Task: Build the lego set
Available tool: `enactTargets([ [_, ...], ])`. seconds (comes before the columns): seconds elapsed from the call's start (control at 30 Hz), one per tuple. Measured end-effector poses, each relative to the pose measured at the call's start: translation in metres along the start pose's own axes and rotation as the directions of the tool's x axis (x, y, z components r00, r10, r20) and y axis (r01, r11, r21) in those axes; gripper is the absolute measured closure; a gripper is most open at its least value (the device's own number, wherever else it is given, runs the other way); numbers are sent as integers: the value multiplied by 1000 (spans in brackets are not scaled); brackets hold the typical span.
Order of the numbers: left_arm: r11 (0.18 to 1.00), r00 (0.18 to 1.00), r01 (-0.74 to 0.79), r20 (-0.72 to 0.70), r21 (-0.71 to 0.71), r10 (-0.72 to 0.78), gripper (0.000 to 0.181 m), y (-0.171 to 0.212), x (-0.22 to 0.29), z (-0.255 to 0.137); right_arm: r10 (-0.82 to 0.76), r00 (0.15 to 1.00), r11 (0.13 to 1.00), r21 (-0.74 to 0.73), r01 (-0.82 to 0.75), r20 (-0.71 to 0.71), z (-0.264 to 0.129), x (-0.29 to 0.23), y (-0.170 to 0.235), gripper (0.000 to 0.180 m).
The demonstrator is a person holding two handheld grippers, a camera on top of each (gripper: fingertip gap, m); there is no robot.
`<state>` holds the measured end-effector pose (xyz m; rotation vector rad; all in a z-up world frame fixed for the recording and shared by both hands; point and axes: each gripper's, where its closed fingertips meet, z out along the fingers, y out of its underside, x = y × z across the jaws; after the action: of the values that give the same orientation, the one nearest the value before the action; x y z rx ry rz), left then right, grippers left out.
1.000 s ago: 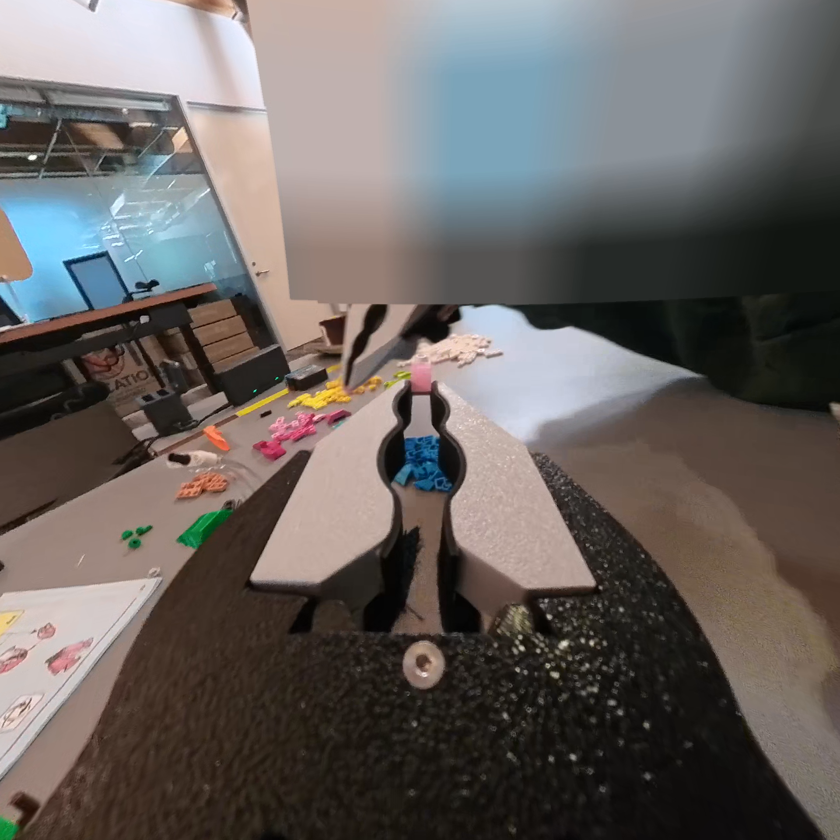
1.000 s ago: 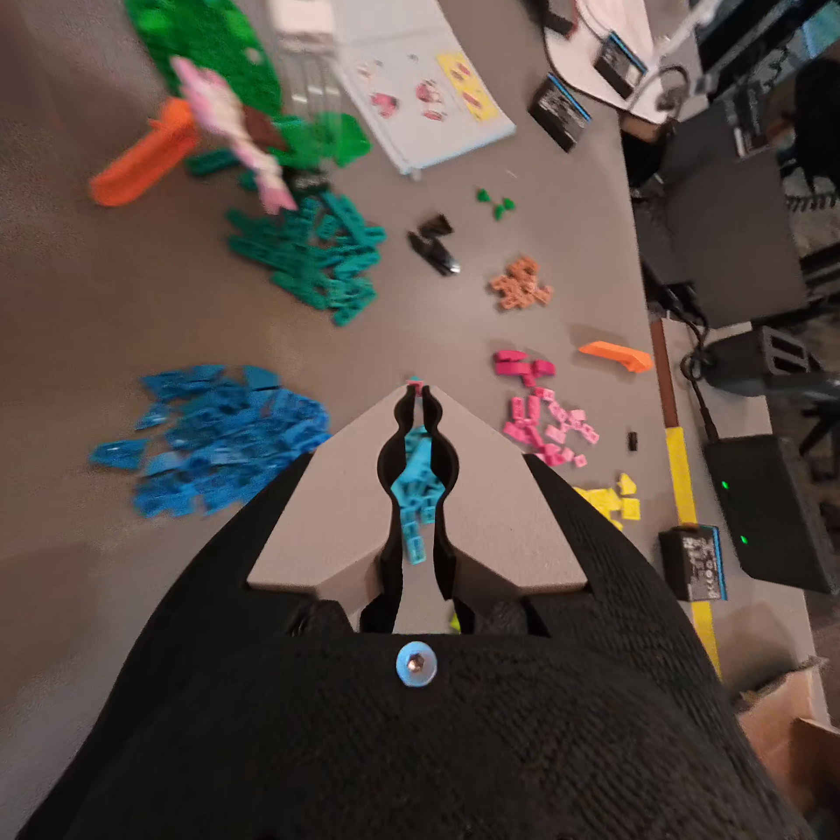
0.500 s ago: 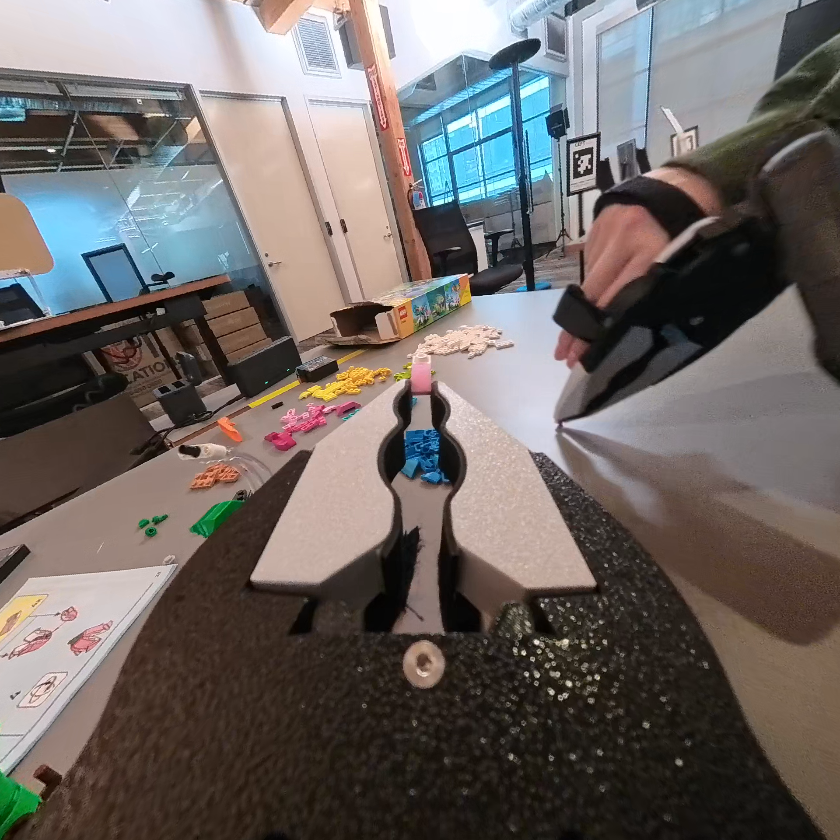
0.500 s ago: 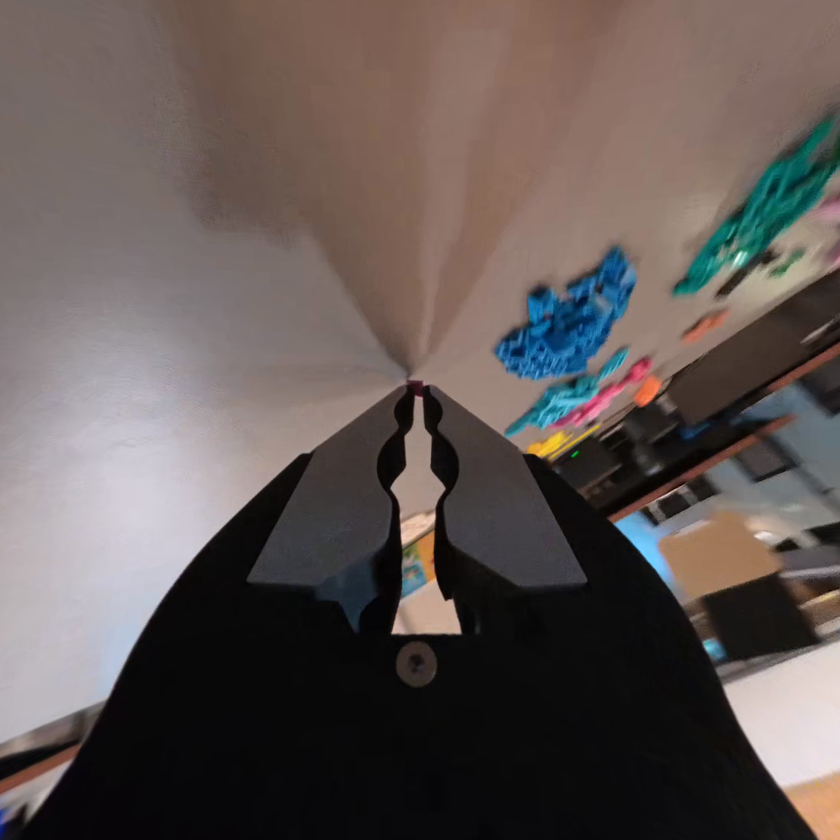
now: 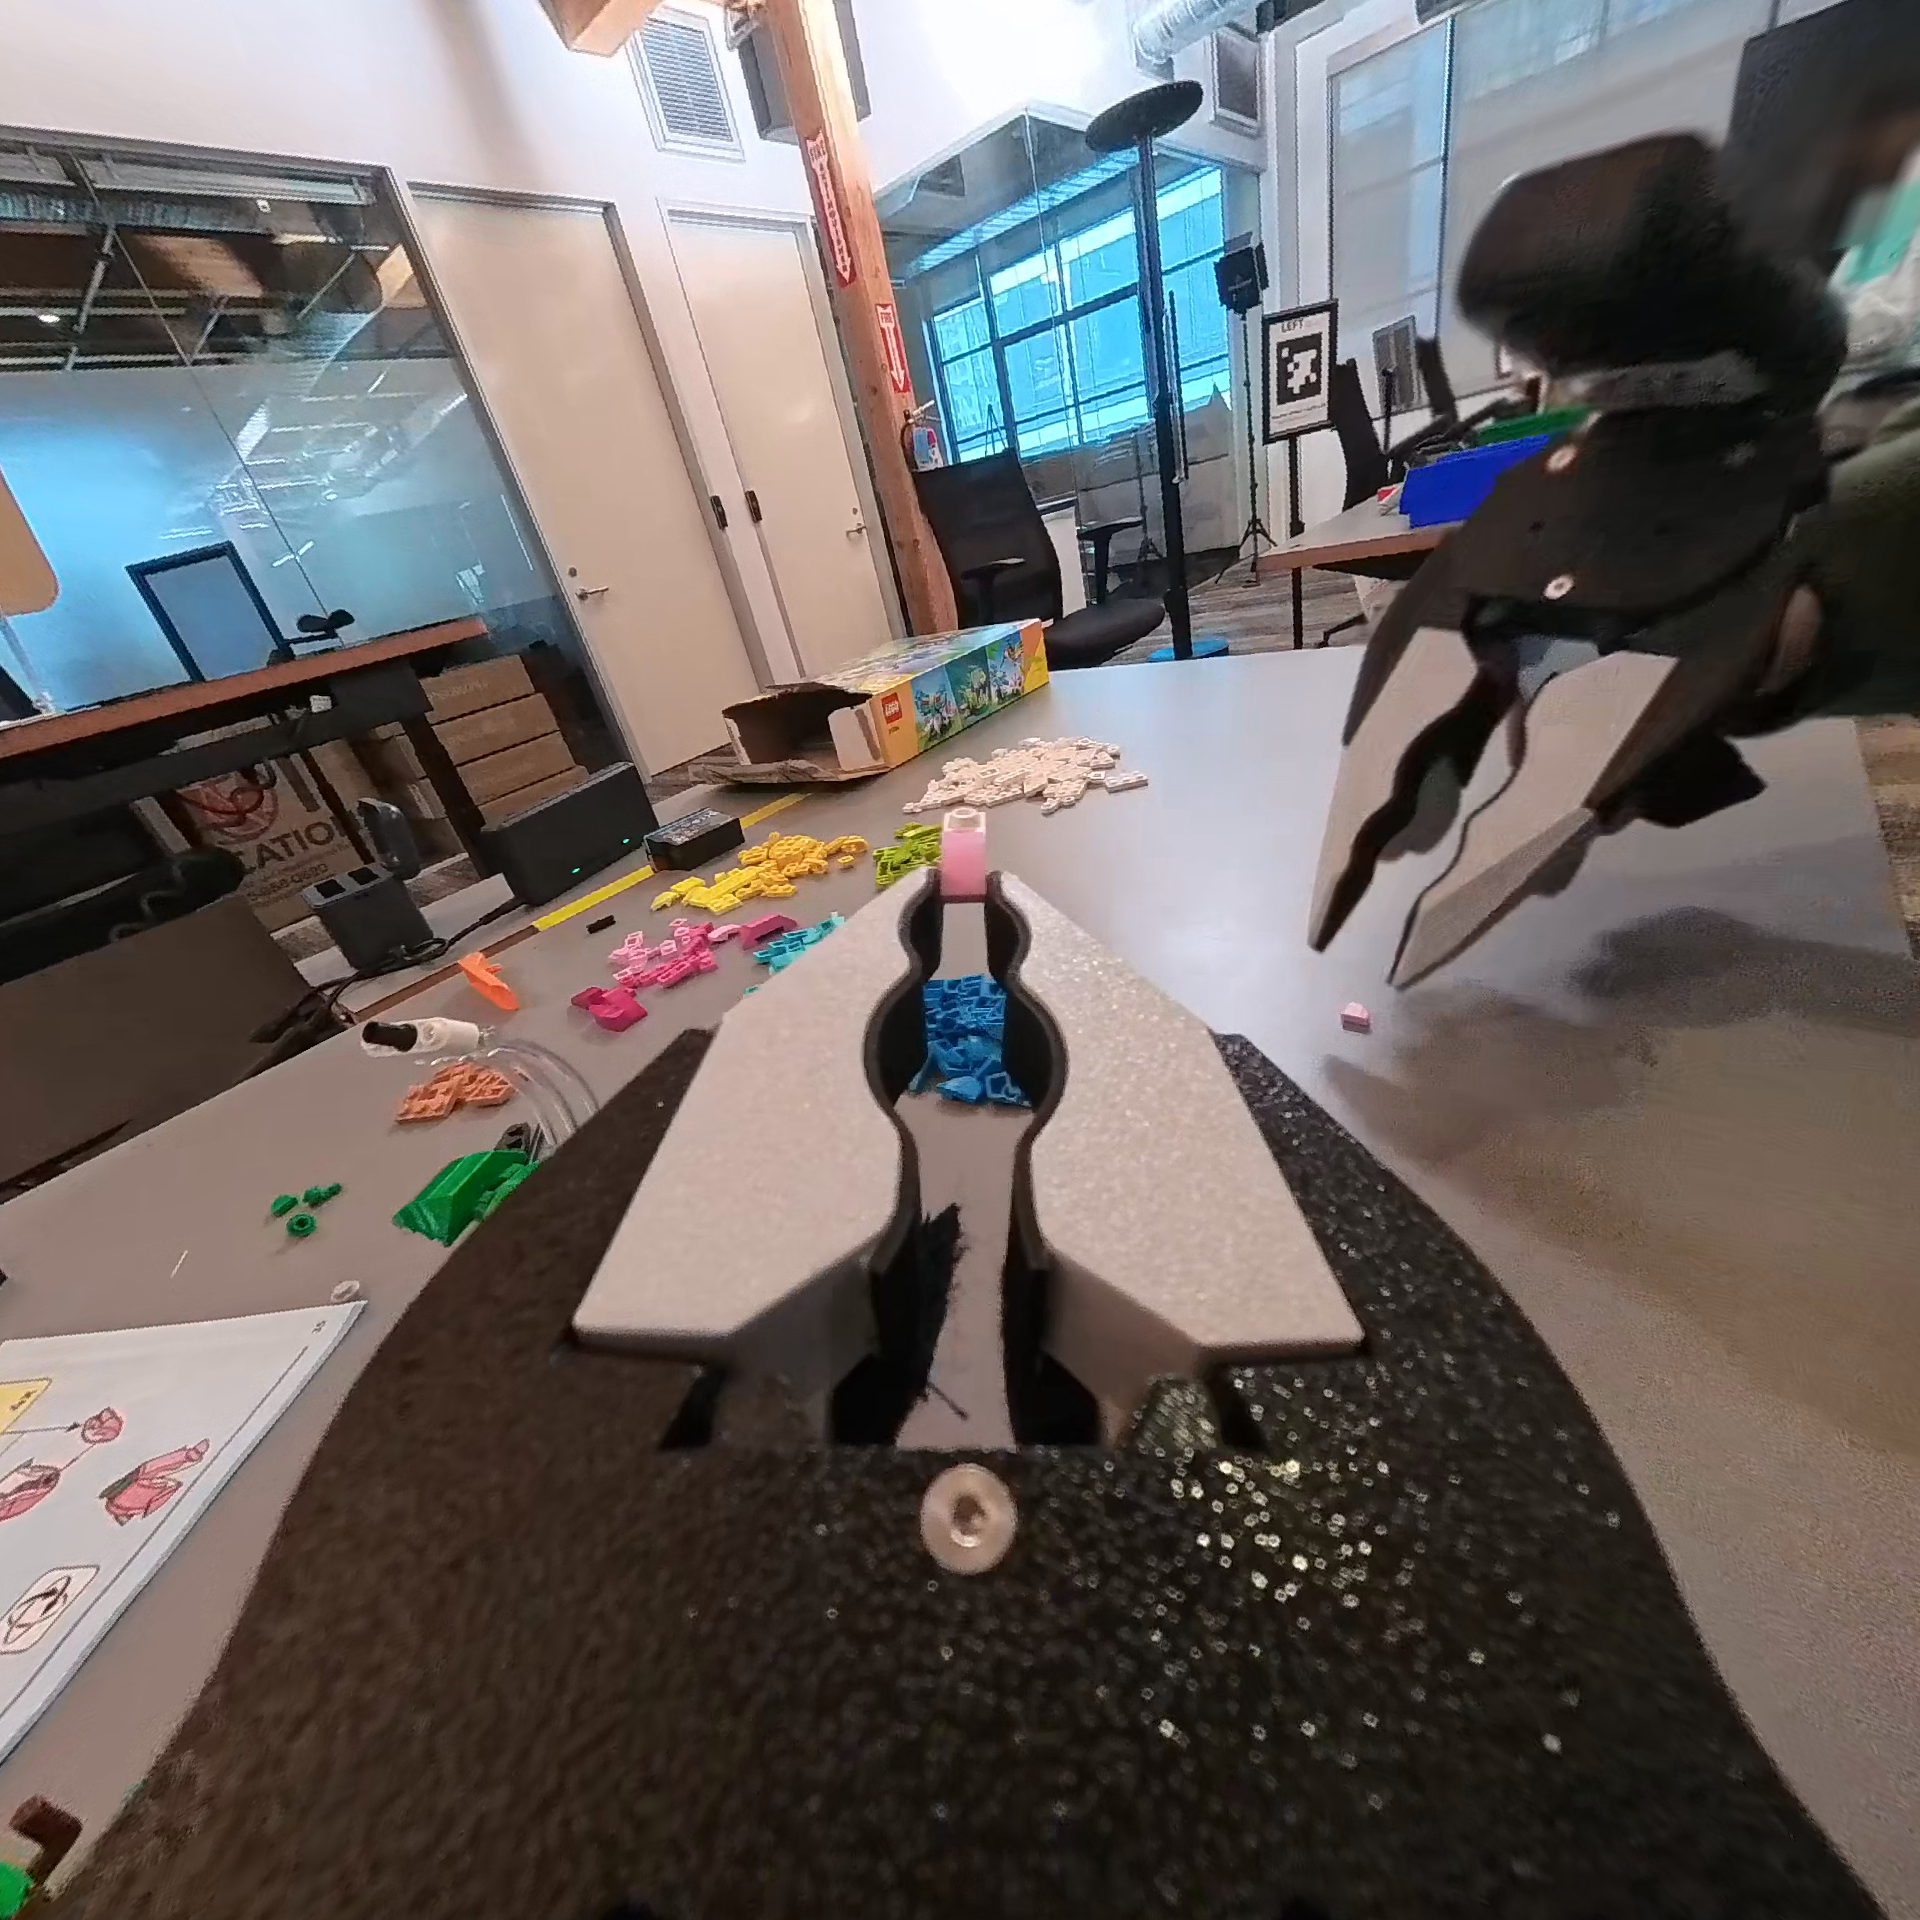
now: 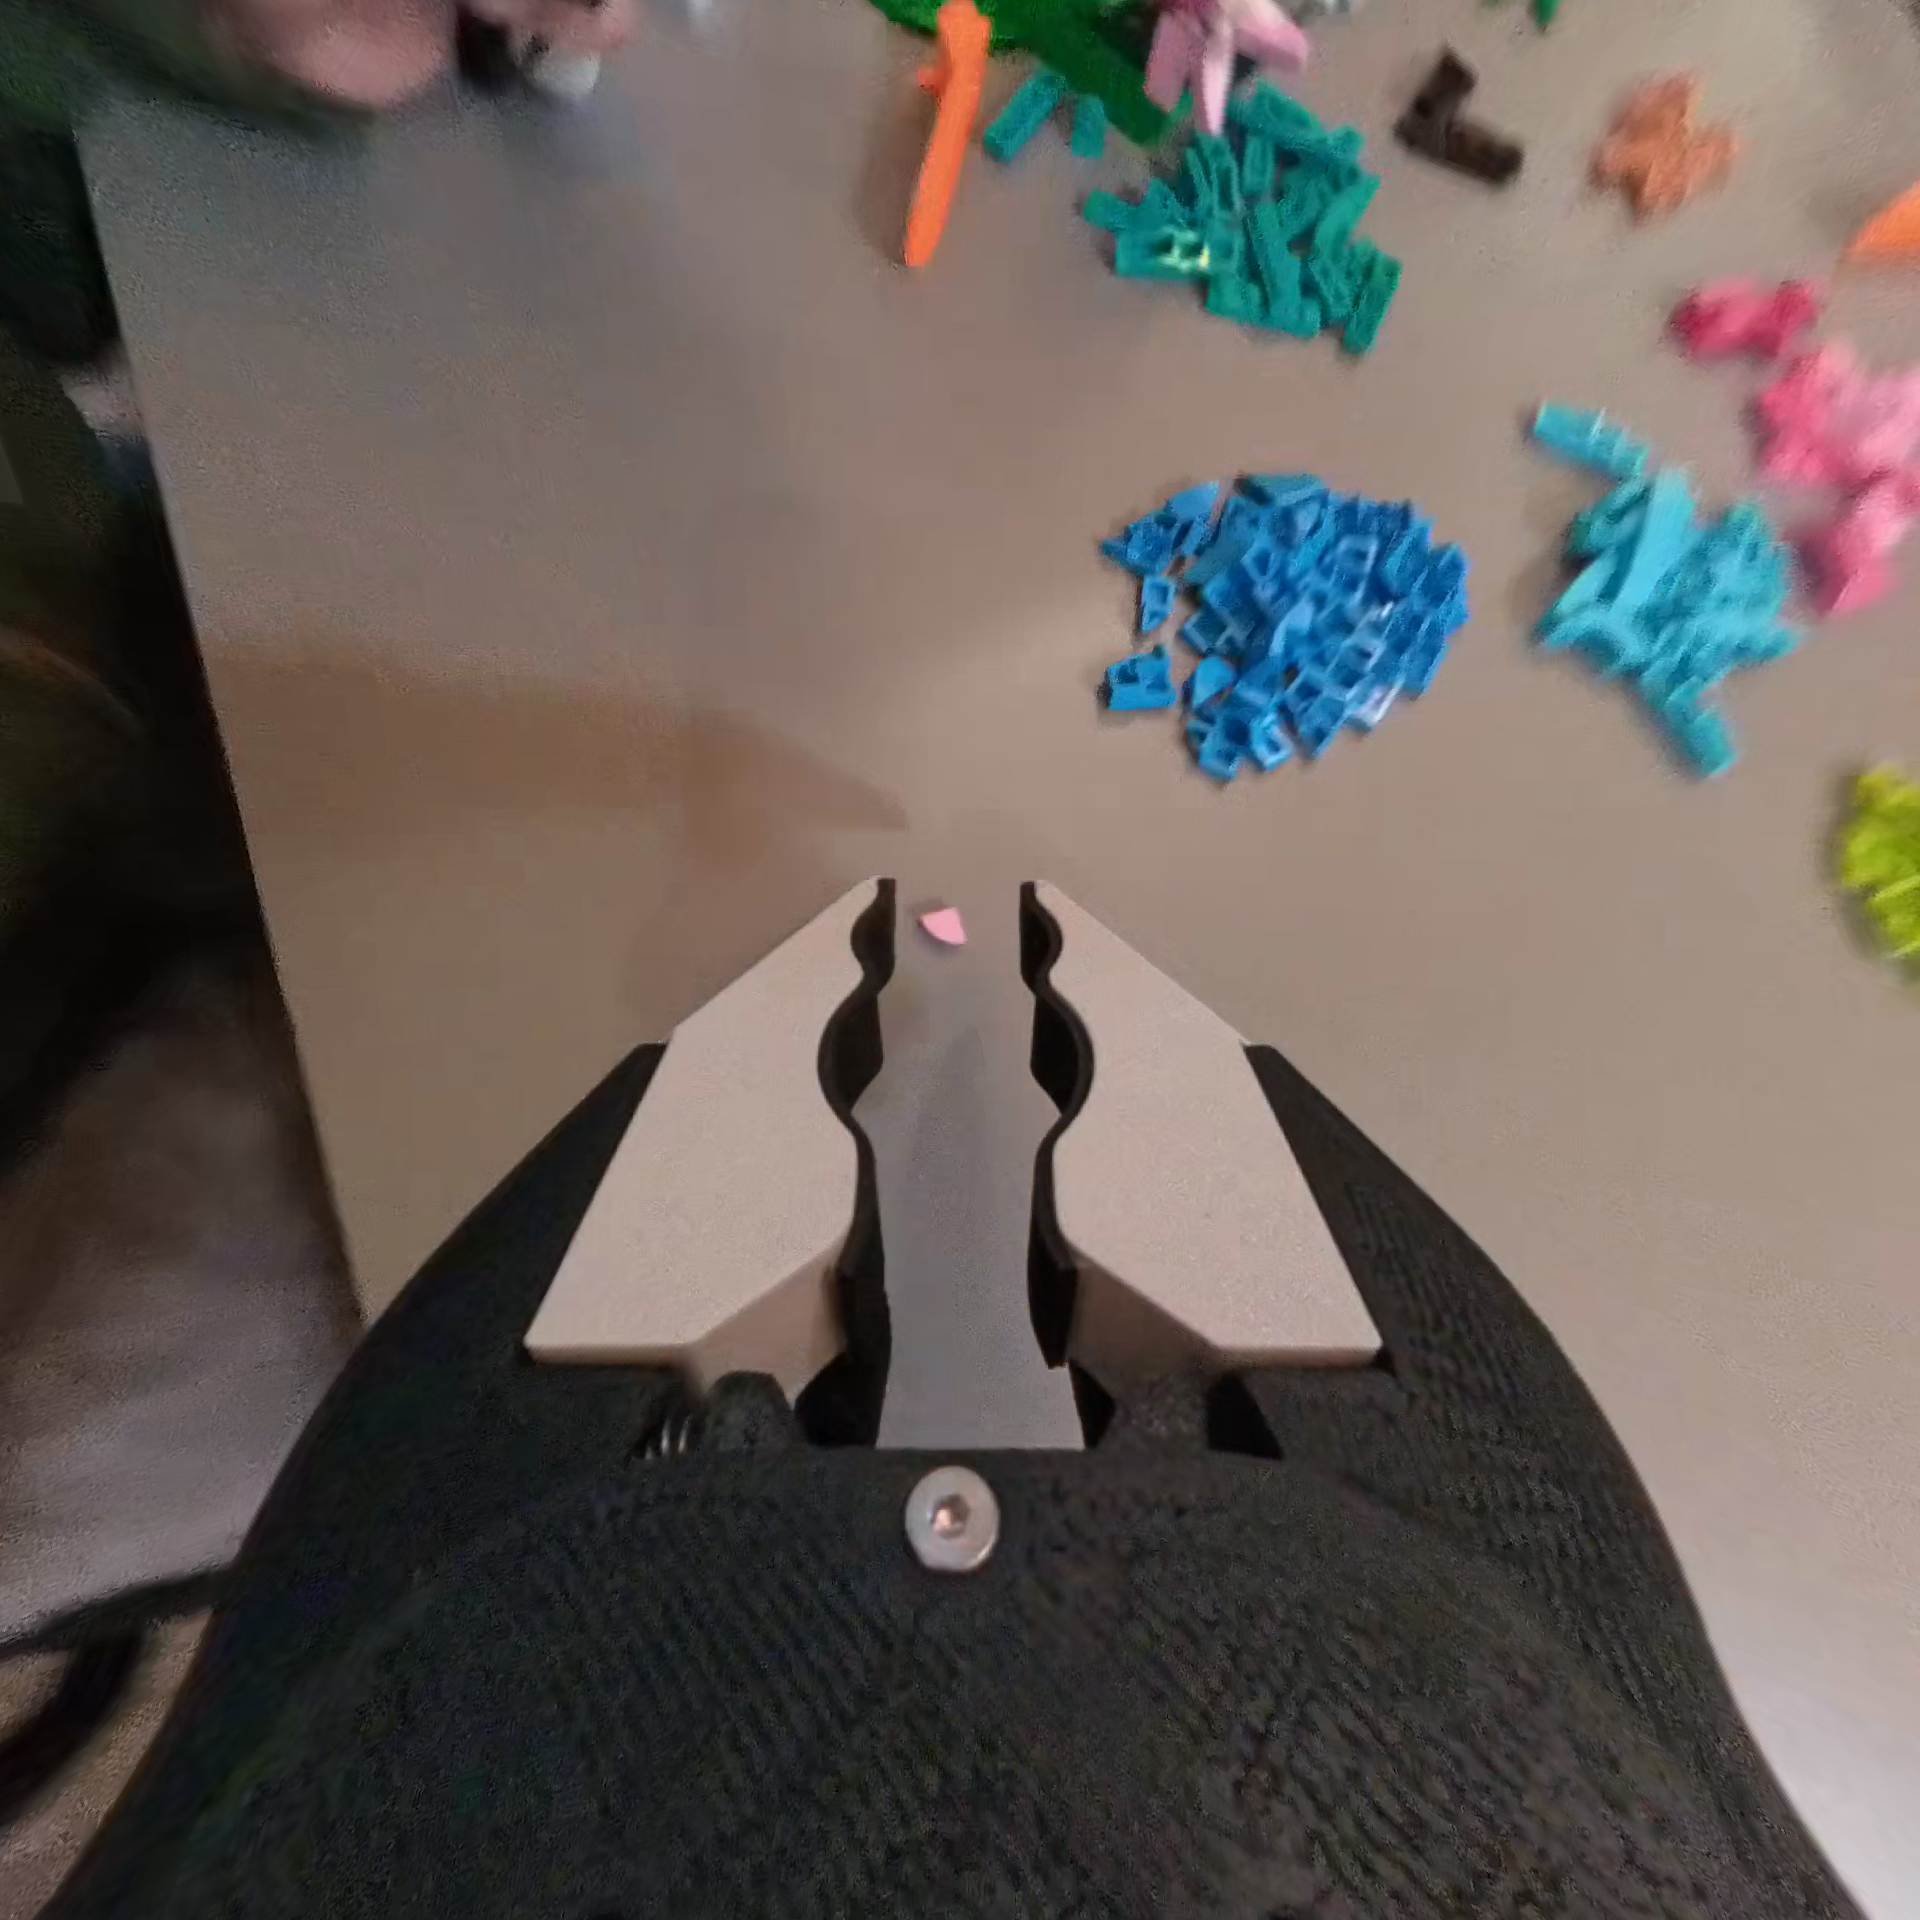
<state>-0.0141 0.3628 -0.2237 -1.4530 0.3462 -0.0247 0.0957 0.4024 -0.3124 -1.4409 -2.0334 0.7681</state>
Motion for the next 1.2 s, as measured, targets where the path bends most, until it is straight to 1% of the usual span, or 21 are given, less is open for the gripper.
enactTargets([
  [0.03,1000,1000,-1,-4,-1,1,176,0,1,0,65,998,998,9,-65,13,3,-2,3,158],
  [0.1,1000,1000,-4,-15,-5,4,176,1,3,1,106,994,994,8,-106,-16,7,-2,10,159],
  [0.2,1000,1000,-8,-23,-9,8,176,1,5,1,98,993,995,19,-97,-63,8,-3,15,164],
  [0.5,1000,999,1,-46,-9,-1,176,2,8,2,174,983,978,125,-166,-55,3,4,13,162],
  [1.2,1000,998,-1,-65,-17,0,175,4,10,3,188,981,979,84,-183,-50,7,5,17,162],
])
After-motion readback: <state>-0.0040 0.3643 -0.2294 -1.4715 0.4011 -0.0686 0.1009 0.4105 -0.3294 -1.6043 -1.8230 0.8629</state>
